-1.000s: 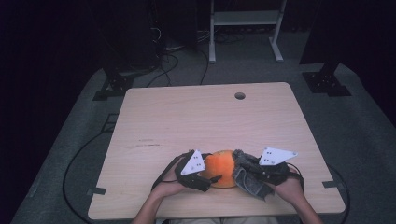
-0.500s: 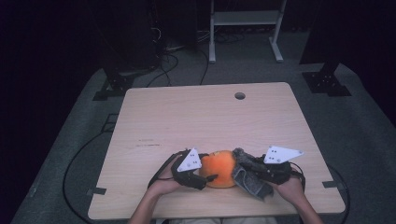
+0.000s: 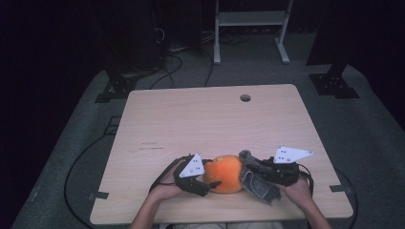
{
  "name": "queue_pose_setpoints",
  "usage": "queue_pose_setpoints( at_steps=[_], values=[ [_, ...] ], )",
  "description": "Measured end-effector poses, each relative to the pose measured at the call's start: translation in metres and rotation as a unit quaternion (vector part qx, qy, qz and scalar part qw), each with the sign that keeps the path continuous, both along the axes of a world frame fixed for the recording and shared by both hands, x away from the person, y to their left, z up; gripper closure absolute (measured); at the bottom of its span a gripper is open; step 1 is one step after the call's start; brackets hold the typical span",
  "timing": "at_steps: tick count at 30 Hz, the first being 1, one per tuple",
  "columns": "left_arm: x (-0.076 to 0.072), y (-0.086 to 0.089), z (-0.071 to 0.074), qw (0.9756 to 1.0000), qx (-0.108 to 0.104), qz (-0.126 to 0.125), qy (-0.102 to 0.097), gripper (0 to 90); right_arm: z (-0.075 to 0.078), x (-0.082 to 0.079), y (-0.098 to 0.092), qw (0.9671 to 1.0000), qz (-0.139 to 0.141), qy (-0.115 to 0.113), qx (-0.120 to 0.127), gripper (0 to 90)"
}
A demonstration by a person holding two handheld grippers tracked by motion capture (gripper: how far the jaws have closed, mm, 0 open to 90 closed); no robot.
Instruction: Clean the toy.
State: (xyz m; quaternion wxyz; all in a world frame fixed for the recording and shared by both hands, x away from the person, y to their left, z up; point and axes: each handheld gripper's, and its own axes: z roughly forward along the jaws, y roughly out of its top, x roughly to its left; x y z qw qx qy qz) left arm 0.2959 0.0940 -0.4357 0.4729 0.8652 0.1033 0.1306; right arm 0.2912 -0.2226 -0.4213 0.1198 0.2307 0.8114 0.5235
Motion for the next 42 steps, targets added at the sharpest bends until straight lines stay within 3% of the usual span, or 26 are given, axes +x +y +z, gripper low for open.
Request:
queue_pose_setpoints(
  at_steps=[4, 6, 9, 11, 14, 18, 19, 22, 24, 27, 29, 30, 32, 34, 37, 40, 42],
  values=[
    [0.0, 0.002, -0.001, 1.0, 0.0, -0.001, 0.003, 25.7, -0.009, 0.005, 0.005, 0.9998, 0.003, 0.009, -0.018, 76.4],
    [0.001, 0.002, -0.002, 1.0, -0.002, -0.002, 0.005, 25.7, -0.013, 0.01, 0.0, 0.9994, -0.009, 0.025, -0.023, 76.4],
    [0.001, 0.004, -0.002, 1.0, 0.0, -0.006, 0.004, 25.7, -0.017, 0.011, -0.007, 0.9984, -0.023, 0.031, -0.04, 76.3],
    [0.0, 0.003, -0.003, 1.0, -0.001, -0.006, 0.004, 25.7, -0.011, 0.008, -0.009, 0.9992, -0.022, 0.024, -0.022, 76.4],
    [0.0, 0.003, -0.003, 1.0, -0.001, -0.006, 0.006, 25.7, 0.001, 0.003, -0.003, 0.9998, 0.003, 0.008, 0.018, 76.3],
    [0.0, 0.004, -0.004, 0.9999, -0.001, -0.009, 0.005, 25.7, -0.01, 0.006, 0.004, 0.9998, 0.008, 0.018, -0.01, 76.2],
    [0.0, 0.004, -0.004, 1.0, 0.0, -0.008, 0.005, 25.7, -0.013, 0.009, 0.002, 0.9995, 0.004, 0.028, -0.009, 76.2],
    [-0.001, 0.005, -0.004, 0.9999, -0.001, -0.009, 0.006, 25.7, -0.019, 0.014, -0.007, 0.998, -0.02, 0.045, -0.04, 76.3],
    [-0.001, 0.004, -0.004, 0.9999, 0.0, -0.011, 0.004, 25.7, -0.018, 0.013, -0.012, 0.9983, -0.02, 0.048, -0.024, 76.2],
    [-0.001, 0.004, -0.004, 0.9999, -0.001, -0.01, 0.006, 25.6, -0.006, 0.01, -0.008, 0.999, 0.0, 0.034, 0.031, 76.2],
    [0.0, 0.003, -0.002, 0.9999, -0.007, -0.001, 0.014, 21.5, -0.004, 0.01, 0.001, 0.999, 0.017, 0.035, 0.021, 76.2],
    [0.002, 0.002, 0.001, 0.9995, -0.007, 0.01, 0.028, 15.5, -0.007, 0.01, 0.005, 0.9992, 0.02, 0.035, 0.007, 76.2],
    [0.008, -0.003, 0.001, 0.9968, 0.003, 0.037, 0.071, 3.7, -0.009, 0.008, 0.006, 0.9992, 0.018, 0.035, 0.006, 76.2],
    [0.009, -0.007, -0.002, 0.996, -0.002, 0.022, 0.087, 8.7, -0.008, 0.007, 0.003, 0.9993, 0.018, 0.033, 0.003, 76.2],
    [0.002, -0.012, 0.003, 0.9989, -0.015, 0.026, 0.035, 25.4, -0.009, 0.005, 0.0, 0.9996, 0.009, 0.027, -0.007, 76.2],
    [-0.005, -0.02, 0.005, 0.9979, -0.017, 0.032, -0.053, 30.5, -0.002, 0.003, -0.007, 0.9999, -0.01, 0.006, 0.005, 76.4],
    [-0.003, -0.023, 0.001, 0.9987, -0.007, 0.03, -0.041, 25.5, 0.002, 0.003, -0.007, 0.9998, -0.013, 0.0, 0.017, 76.3]
  ],
)
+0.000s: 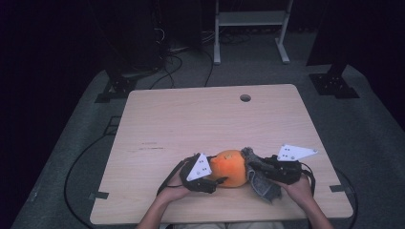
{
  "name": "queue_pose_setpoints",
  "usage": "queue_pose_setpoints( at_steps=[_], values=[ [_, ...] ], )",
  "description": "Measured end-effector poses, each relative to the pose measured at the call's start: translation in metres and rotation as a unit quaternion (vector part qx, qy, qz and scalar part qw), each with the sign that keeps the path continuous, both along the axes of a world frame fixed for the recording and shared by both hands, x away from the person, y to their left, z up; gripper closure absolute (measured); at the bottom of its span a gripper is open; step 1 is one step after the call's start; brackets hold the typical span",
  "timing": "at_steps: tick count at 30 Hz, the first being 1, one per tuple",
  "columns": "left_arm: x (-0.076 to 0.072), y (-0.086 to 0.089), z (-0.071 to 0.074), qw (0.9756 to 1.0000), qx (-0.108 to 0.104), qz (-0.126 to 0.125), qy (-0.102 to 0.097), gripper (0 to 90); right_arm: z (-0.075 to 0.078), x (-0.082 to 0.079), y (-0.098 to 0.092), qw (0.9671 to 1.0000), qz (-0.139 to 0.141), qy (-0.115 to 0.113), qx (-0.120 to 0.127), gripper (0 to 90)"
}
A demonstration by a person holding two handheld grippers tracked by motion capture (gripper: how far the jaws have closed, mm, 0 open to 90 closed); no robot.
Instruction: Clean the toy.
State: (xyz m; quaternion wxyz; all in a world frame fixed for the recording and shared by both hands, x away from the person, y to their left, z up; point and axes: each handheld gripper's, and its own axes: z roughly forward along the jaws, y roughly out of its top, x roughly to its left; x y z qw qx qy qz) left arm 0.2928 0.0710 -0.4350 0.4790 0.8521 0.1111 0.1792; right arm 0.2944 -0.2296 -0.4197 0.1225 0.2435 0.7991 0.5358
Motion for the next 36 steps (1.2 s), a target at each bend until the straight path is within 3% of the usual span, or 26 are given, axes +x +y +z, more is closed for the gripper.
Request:
queue_pose_setpoints(
  at_steps=[1, 3, 4, 8, 10, 12, 16, 18, 19, 21, 23, 24, 28, 31, 36],
  values=[
    [0.004, -0.001, -0.003, 0.9997, 0.011, 0.01, 0.022, 19.0, -0.001, 0.001, 0.001, 1.0, 0.003, 0.001, -0.005, 76.3],
    [0.009, 0.003, -0.005, 0.9977, -0.004, 0.019, 0.065, 9.7, -0.008, 0.002, 0.005, 0.9997, 0.017, 0.015, -0.007, 76.4],
    [0.009, 0.006, -0.006, 0.9976, -0.005, 0.016, 0.068, 9.8, -0.01, 0.001, 0.007, 0.9996, 0.021, 0.016, -0.005, 76.4],
    [0.002, 0.008, -0.008, 0.999, 0.001, 0.0, 0.045, 20.5, -0.009, 0.001, 0.006, 0.9994, 0.028, 0.016, -0.008, 76.4],
    [0.0, 0.006, -0.009, 0.9994, 0.008, -0.009, 0.031, 22.2, -0.014, 0.007, 0.001, 0.9992, 0.023, 0.031, -0.005, 76.2],
    [-0.001, 0.005, -0.01, 0.9995, 0.008, -0.015, 0.026, 22.5, -0.02, 0.013, -0.007, 0.998, 0.019, 0.06, 0.005, 76.1],
    [-0.003, 0.004, -0.011, 0.9994, 0.008, -0.024, 0.023, 22.2, -0.026, 0.018, -0.018, 0.9968, -0.009, 0.074, -0.027, 76.2],
    [-0.004, 0.004, -0.013, 0.9993, 0.008, -0.028, 0.022, 21.4, -0.019, 0.016, -0.019, 0.9981, -0.006, 0.06, -0.008, 76.3],
    [-0.004, 0.005, -0.013, 0.9993, 0.007, -0.029, 0.023, 21.4, -0.013, 0.014, -0.017, 0.9985, 0.005, 0.052, 0.014, 76.3],
    [-0.003, 0.006, -0.015, 0.9991, 0.002, -0.033, 0.026, 21.2, -0.006, 0.011, -0.01, 0.9986, 0.02, 0.037, 0.033, 76.3],
    [-0.004, 0.007, -0.015, 0.9991, 0.003, -0.035, 0.023, 20.5, -0.005, 0.01, -0.003, 0.9982, 0.038, 0.036, 0.028, 76.3],
    [-0.003, 0.008, -0.015, 0.9991, 0.001, -0.037, 0.023, 19.3, -0.007, 0.011, -0.001, 0.9984, 0.037, 0.038, 0.018, 76.3],
    [0.003, 0.011, -0.012, 0.9979, -0.029, -0.021, 0.053, 13.8, -0.016, 0.012, -0.005, 0.9978, 0.028, 0.056, 0.021, 76.3],
    [-0.001, 0.008, -0.013, 0.9989, -0.018, -0.031, 0.031, 19.6, -0.019, 0.012, -0.009, 0.9975, 0.026, 0.062, 0.021, 76.4],
    [-0.001, 0.009, -0.013, 0.9988, -0.017, -0.028, 0.037, 21.5, -0.025, 0.021, -0.016, 0.9966, 0.002, 0.082, -0.006, 76.5]
  ],
)
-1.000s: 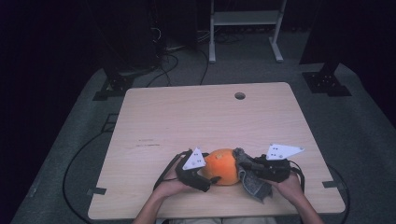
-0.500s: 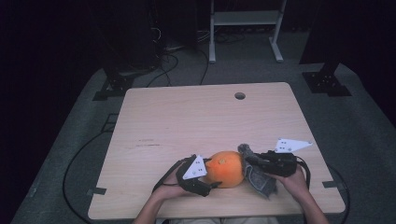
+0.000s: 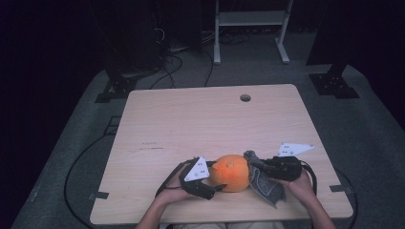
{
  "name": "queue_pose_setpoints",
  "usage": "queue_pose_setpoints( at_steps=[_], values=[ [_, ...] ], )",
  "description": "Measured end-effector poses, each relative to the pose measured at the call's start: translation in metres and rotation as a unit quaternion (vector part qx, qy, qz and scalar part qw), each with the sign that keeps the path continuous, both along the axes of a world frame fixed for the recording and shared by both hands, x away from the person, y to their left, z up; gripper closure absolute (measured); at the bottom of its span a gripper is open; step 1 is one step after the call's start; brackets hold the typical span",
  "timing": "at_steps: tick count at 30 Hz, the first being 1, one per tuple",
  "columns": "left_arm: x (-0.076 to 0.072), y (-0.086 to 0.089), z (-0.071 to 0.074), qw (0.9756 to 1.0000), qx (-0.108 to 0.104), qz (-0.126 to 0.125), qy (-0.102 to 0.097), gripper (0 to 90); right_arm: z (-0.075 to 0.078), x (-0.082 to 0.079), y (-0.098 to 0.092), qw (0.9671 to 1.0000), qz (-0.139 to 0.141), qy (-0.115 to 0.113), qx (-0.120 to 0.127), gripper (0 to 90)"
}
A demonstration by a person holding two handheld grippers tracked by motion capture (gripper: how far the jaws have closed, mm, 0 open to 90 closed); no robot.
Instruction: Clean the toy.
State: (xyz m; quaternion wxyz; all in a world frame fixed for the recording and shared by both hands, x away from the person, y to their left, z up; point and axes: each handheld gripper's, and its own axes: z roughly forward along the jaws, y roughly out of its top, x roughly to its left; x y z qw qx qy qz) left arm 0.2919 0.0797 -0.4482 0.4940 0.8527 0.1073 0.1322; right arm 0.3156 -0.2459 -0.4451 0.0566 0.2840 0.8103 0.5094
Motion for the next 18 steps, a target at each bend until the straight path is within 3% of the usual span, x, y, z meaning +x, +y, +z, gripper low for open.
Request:
queue_pose_setpoints(
  at_steps=[3, 7, 8, 10, 12, 14, 18],
  values=[
    [0.001, 0.003, -0.001, 0.9999, -0.001, -0.006, 0.01, 20.1, 0.004, 0.001, -0.004, 1.0, -0.004, -0.006, 0.003, 76.5],
    [0.003, 0.006, -0.003, 0.9998, -0.009, -0.007, 0.016, 20.0, 0.022, -0.006, 0.005, 0.9974, 0.025, -0.036, 0.057, 76.6],
    [0.003, 0.005, -0.003, 0.9998, -0.009, -0.009, 0.017, 20.0, 0.025, -0.007, 0.01, 0.9967, 0.038, -0.04, 0.06, 76.6],
    [0.004, 0.006, -0.002, 0.9995, -0.012, -0.012, 0.027, 18.5, 0.024, -0.009, 0.02, 0.9974, 0.05, -0.033, 0.039, 76.7],
    [0.008, 0.009, 0.001, 0.9976, -0.039, -0.006, 0.057, 15.1, 0.017, -0.008, 0.022, 0.998, 0.046, -0.026, 0.036, 76.7],
    [0.011, 0.012, 0.003, 0.9942, -0.068, 0.004, 0.083, 13.0, 0.015, -0.008, 0.019, 0.9981, 0.043, -0.019, 0.04, 76.8],
    [0.007, 0.007, 0.001, 0.9969, -0.05, 0.0, 0.061, 21.0, 0.012, -0.009, 0.015, 0.9977, 0.046, -0.013, 0.048, 76.7]
  ],
)
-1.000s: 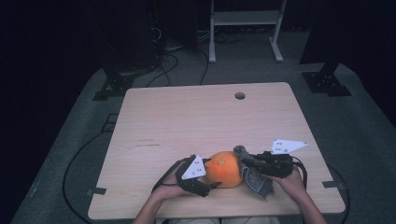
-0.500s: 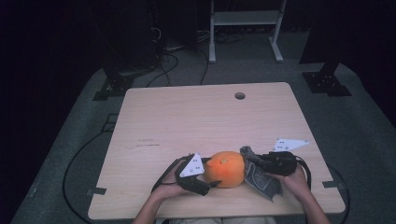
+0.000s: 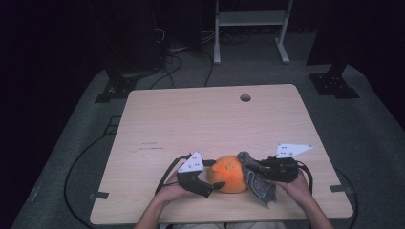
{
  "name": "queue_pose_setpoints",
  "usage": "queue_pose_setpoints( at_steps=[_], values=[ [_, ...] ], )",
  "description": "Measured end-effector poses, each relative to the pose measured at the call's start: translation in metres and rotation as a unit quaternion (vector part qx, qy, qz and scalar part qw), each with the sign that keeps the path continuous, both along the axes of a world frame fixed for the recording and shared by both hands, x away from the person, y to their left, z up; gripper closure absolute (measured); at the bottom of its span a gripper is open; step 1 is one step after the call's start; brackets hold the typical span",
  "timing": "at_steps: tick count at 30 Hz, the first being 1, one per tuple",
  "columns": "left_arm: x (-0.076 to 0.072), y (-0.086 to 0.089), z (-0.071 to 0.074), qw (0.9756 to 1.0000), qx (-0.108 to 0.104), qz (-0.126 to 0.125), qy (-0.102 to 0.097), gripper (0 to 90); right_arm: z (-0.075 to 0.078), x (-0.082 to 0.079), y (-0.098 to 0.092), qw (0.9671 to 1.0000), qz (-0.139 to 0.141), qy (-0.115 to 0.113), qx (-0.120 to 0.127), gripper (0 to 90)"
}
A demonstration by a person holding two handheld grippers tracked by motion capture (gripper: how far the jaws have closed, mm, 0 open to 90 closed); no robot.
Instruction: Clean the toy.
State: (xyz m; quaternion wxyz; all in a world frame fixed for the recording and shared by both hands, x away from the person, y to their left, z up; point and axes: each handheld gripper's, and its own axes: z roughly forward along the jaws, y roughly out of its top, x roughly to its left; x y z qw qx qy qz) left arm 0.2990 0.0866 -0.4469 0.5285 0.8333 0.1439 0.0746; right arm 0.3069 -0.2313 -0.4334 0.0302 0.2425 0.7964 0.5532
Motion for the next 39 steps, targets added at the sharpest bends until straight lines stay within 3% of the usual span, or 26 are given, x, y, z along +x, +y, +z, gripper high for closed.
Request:
queue_pose_setpoints(
  at_steps=[5, 8, 12, 15, 17, 20, 27, 34, 37, 39],
  values=[
    [-0.003, -0.003, 0.002, 0.9996, 0.019, 0.003, -0.019, 26.1, 0.003, 0.005, -0.013, 0.9997, -0.019, 0.009, -0.014, 76.6],
    [-0.004, -0.005, 0.002, 0.9995, 0.02, 0.004, -0.023, 26.2, 0.015, -0.001, -0.01, 0.9998, -0.012, -0.01, -0.008, 76.7],
    [-0.008, -0.014, 0.003, 0.9987, 0.026, 0.0, -0.043, 26.2, 0.033, -0.012, 0.013, 0.999, 0.019, -0.041, -0.002, 76.8],
    [-0.013, -0.018, 0.004, 0.9976, 0.039, -0.007, -0.057, 26.1, 0.039, -0.02, 0.037, 0.9967, 0.041, -0.062, -0.032, 76.9],
    [-0.014, -0.017, 0.003, 0.9979, 0.04, -0.015, -0.048, 26.0, 0.037, -0.021, 0.046, 0.9955, 0.046, -0.065, -0.052, 77.1],
    [-0.011, -0.013, 0.002, 0.9989, 0.027, -0.016, -0.035, 26.3, 0.032, -0.018, 0.043, 0.9958, 0.042, -0.061, -0.054, 77.3],
    [-0.012, -0.014, 0.002, 0.9981, 0.032, -0.019, -0.048, 26.4, 0.025, -0.016, 0.024, 0.9957, 0.014, -0.064, -0.065, 77.3],
    [-0.011, -0.007, 0.001, 0.9976, 0.045, -0.019, -0.048, 26.1, 0.007, -0.003, -0.005, 0.999, -0.017, -0.01, -0.04, 77.3],
    [-0.01, -0.005, 0.0, 0.9975, 0.051, -0.018, -0.047, 25.9, 0.006, -0.002, -0.007, 0.9993, -0.023, -0.002, -0.031, 77.3],
    [-0.009, -0.002, -0.001, 0.9973, 0.054, -0.018, -0.046, 25.8, 0.008, -0.003, -0.003, 0.9994, -0.018, -0.01, -0.029, 77.2]
  ],
)
